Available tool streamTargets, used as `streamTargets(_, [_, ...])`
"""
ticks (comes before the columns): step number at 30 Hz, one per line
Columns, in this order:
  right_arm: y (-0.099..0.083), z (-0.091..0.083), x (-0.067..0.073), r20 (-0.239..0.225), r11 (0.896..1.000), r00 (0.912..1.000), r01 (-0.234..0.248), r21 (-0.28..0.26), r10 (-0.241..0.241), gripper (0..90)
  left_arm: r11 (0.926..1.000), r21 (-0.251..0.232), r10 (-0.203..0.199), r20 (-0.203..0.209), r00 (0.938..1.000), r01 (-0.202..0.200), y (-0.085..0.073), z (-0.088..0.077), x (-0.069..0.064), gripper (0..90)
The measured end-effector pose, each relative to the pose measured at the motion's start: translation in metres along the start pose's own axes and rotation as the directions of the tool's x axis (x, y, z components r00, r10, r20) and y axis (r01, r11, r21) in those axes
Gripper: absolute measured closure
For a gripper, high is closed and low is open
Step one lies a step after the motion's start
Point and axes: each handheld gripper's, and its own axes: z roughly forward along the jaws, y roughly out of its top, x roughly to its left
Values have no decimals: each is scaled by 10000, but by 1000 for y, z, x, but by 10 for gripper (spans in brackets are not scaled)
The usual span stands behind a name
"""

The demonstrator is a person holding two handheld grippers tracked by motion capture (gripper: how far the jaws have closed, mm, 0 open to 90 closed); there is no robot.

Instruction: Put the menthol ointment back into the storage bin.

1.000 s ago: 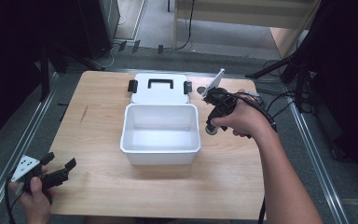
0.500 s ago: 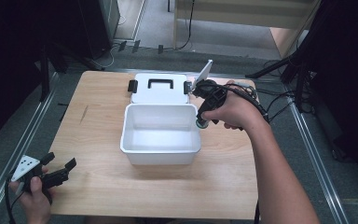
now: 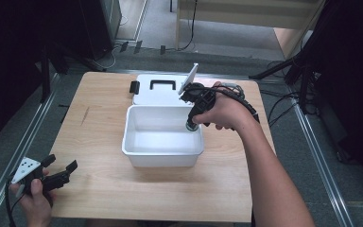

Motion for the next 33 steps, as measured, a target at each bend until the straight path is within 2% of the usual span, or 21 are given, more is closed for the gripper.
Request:
streamTargets(3, [3, 3, 3, 31, 9997, 9997, 241, -34, -241, 514, 10000, -8, -7, -3, 10000, 7, 0, 0, 0, 82])
streamTargets(4, [5, 6, 5, 72, 9988, 9988, 488, -76, -488, 513, 10000, 4, 4, -1, 10000, -4, 0, 0, 0, 82])
streamTargets(7, [7, 9, 7, 53, 9984, 9984, 561, -25, -561, 513, 10000, -21, -4, 0, 10000, 4, 0, 0, 0, 82])
streamTargets(14, [12, 25, 12, -52, 9920, 9921, 1255, 134, -1254, 513, 10000, -18, 3, 18, 10000, -3, 0, 0, 0, 82])
streamTargets(16, [12, 27, 13, -35, 9912, 9913, 1312, 160, -1312, 513, 10000, -24, 1, 21, 10000, -1, 0, 0, 0, 82])
streamTargets(25, [10, 49, 14, -196, 9811, 9813, 1921, 218, -1916, 513, 10000, -9, 39, 52, 10000, -39, 0, 0, 0, 82])
streamTargets(33, [6, 71, 12, -228, 9682, 9685, 2484, 287, -2478, 514, 10000, -15, 51, 58, 10000, -51, 0, 1, 0, 82])
